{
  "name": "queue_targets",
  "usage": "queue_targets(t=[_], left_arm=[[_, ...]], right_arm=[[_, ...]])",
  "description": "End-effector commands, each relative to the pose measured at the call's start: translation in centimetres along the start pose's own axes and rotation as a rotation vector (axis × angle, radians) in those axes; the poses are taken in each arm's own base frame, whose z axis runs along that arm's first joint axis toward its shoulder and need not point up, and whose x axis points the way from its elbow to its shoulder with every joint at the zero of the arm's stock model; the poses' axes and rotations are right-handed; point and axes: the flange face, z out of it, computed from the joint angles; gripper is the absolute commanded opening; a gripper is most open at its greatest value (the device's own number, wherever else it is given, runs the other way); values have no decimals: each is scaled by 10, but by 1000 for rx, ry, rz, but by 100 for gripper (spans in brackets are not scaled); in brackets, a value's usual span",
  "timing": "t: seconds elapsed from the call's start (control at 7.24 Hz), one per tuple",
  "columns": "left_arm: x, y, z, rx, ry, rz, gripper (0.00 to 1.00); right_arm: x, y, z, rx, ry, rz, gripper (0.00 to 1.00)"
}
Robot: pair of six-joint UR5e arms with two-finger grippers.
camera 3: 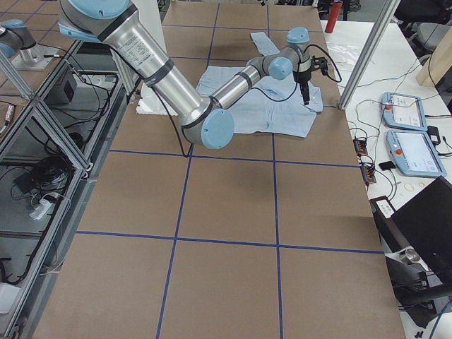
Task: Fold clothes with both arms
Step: 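Release the sleeve on the shirt and raise the right gripper away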
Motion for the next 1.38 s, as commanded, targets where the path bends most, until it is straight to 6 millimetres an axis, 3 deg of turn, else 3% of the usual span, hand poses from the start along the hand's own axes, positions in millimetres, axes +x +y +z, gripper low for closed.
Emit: queue_targets(t=[0.0, 0.28, 0.41, 0.83, 1.24], left_arm=[[34, 43, 32, 31, 1, -118, 100], [46, 61, 51, -5, 7, -183, 90], [43, 74, 63, -5, -19, -180, 87], [51, 98, 87, -54, -30, -215, 71], [57, 110, 98, -81, -34, -200, 71]], right_arm=[[147, 26, -18, -43, 8, -108, 100], [207, 49, -28, -74, -4, -151, 100], [220, 65, -36, -67, -11, -154, 100], [229, 74, -33, -52, -18, -159, 100], [234, 78, -32, -56, -16, -157, 100]])
